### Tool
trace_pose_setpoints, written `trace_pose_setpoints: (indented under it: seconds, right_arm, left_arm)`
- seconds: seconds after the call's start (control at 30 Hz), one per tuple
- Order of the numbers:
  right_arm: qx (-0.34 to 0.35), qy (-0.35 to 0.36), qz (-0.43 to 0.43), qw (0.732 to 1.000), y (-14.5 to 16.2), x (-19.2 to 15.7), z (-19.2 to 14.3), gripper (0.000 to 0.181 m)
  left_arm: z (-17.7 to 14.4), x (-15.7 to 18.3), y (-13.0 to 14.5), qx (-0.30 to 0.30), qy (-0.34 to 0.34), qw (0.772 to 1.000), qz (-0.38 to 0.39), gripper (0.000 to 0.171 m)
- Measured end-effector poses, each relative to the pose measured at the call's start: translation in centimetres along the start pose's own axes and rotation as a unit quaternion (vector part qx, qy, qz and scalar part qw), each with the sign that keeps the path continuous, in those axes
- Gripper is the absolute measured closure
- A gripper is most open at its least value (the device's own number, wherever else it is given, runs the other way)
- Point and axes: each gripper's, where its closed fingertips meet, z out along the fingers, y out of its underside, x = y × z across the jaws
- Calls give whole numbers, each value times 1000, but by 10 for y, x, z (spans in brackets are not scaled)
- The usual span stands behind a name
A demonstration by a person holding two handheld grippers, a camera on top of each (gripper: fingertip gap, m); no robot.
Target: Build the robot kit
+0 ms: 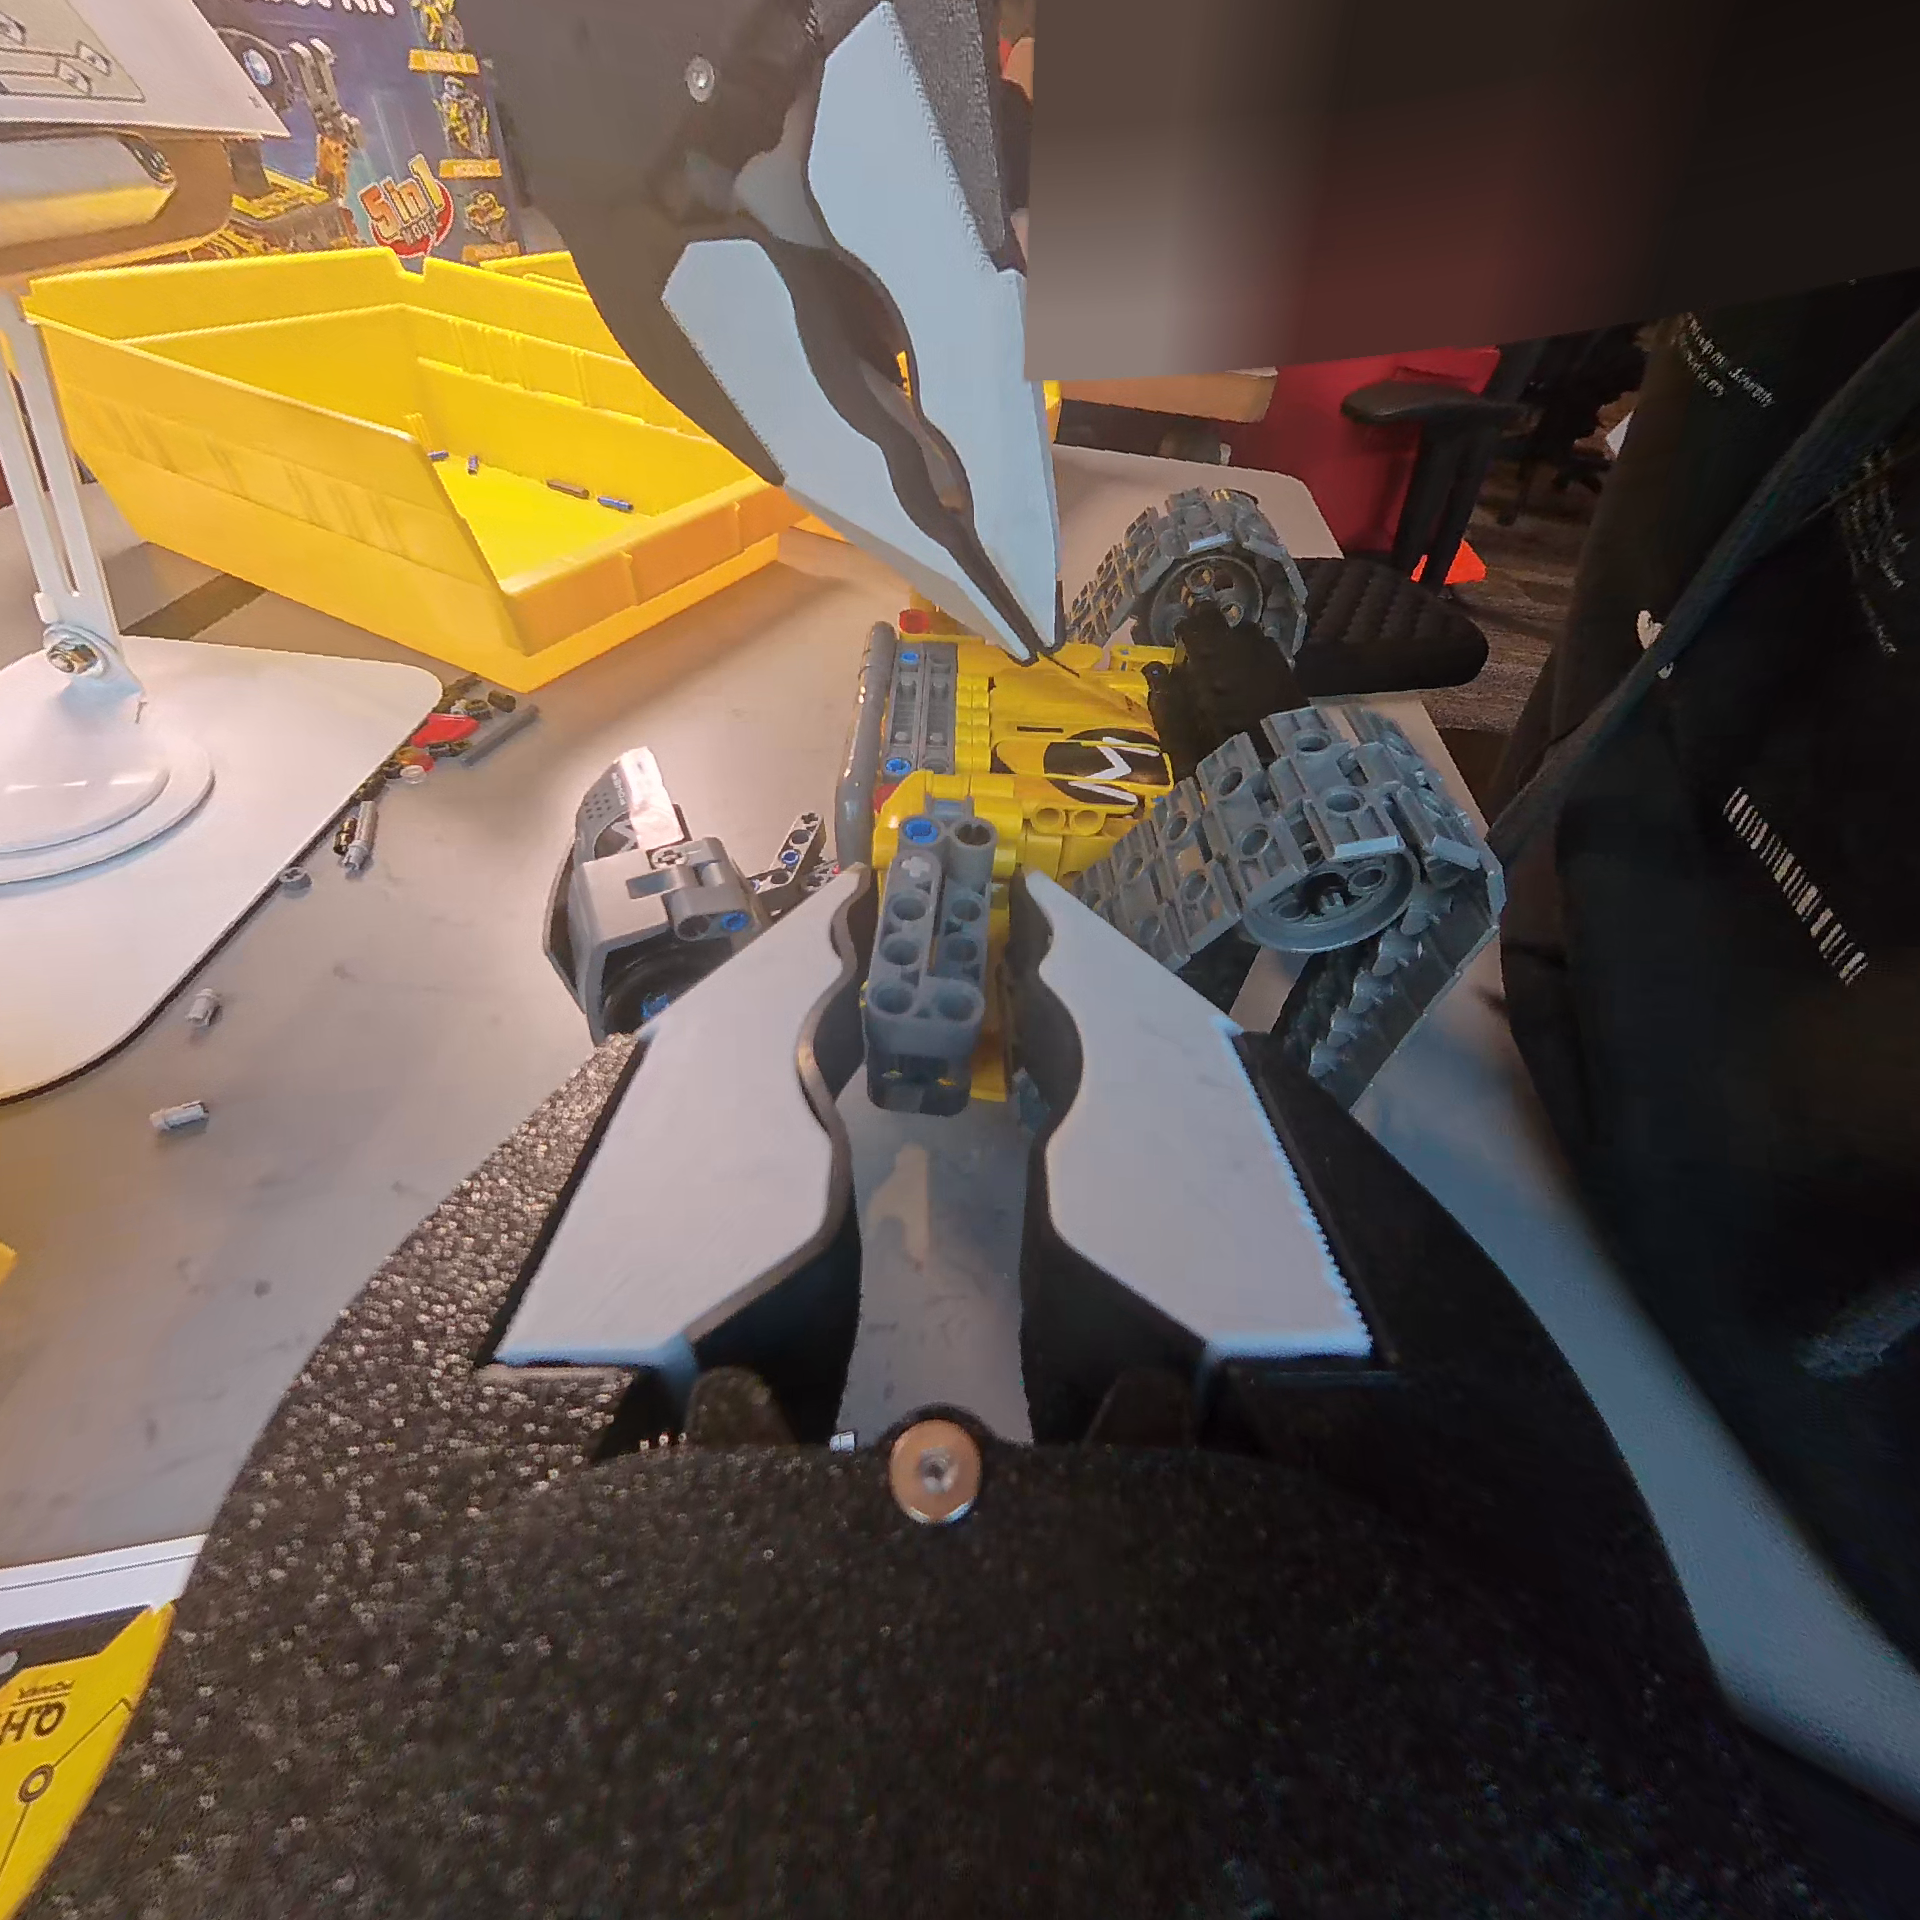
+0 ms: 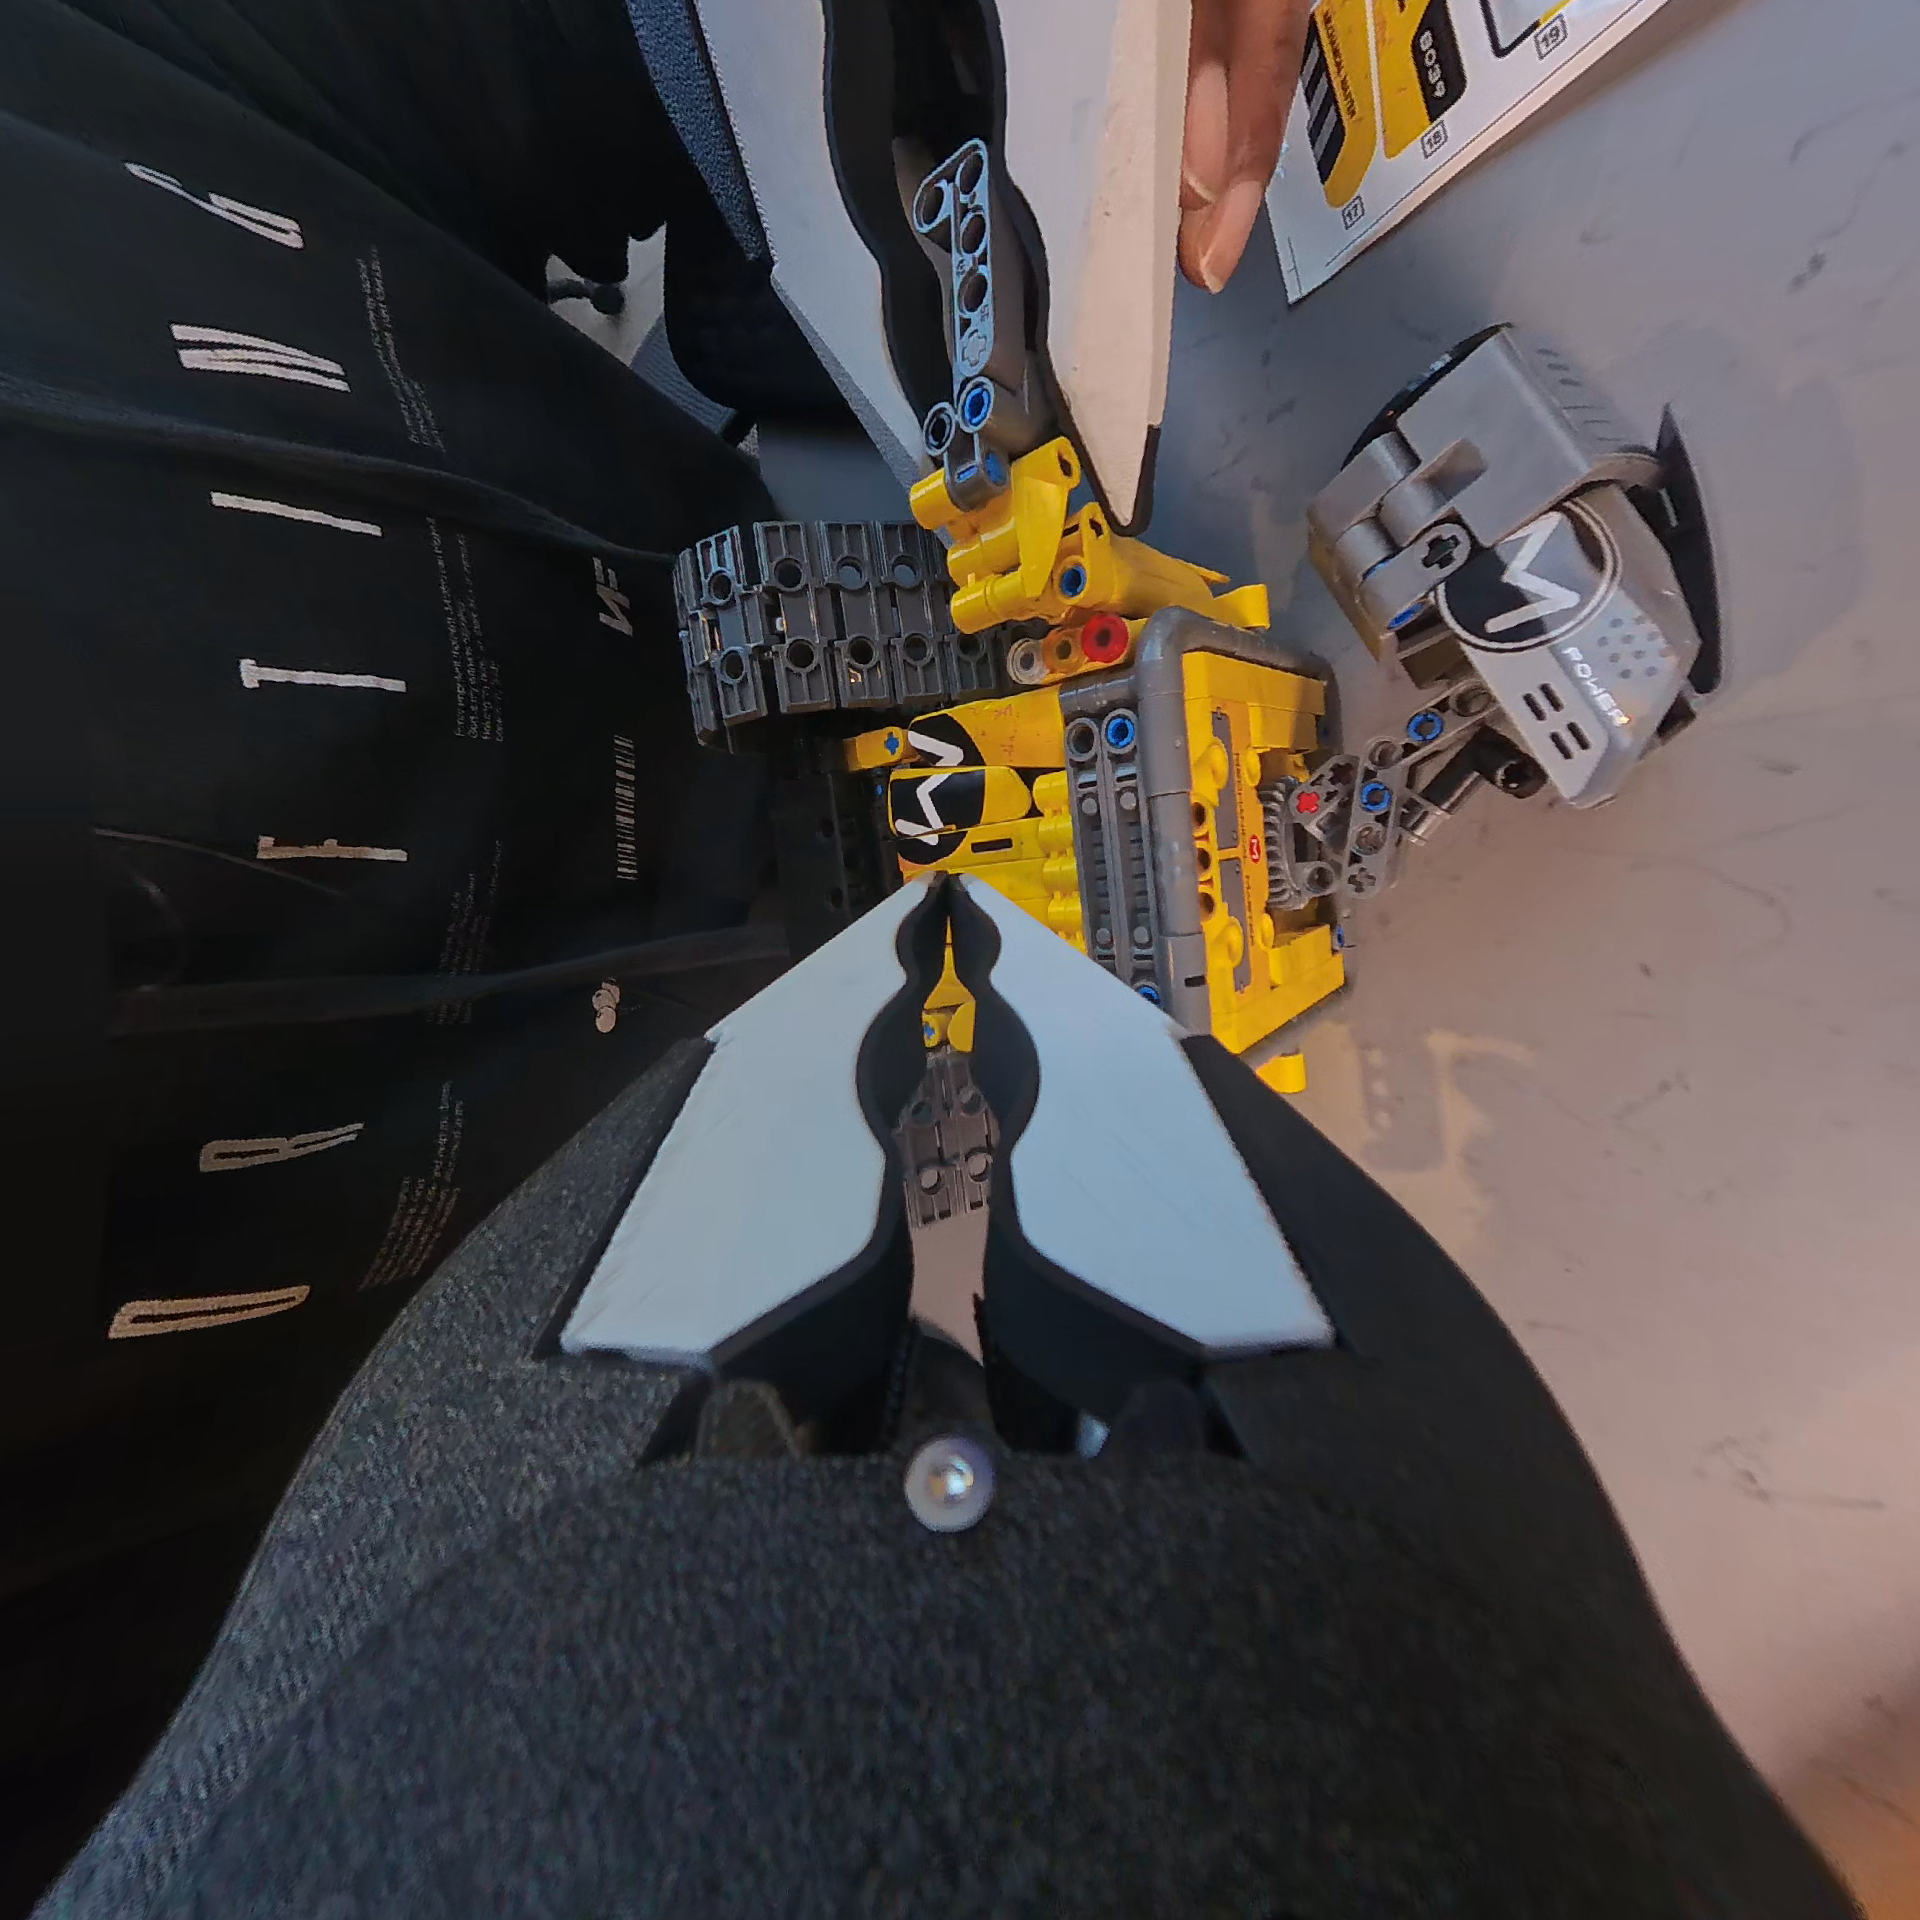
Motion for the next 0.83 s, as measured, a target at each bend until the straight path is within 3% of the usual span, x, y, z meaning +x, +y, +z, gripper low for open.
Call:
trace_pose_setpoints:
  seconds: [0.37,0.7,0.83]
  right_arm:
    - [20,17,11,1000,-5,4,-3,181]
    - [27,-64,19,997,-7,-23,-10,181]
    - [16,-57,16,998,-5,-21,-8,181]
  left_arm:
    - [0,1,0,1,2,1000,1,148]
    - [0,0,1,2,3,1000,-2,148]
    - [-1,1,0,4,5,1000,-2,148]
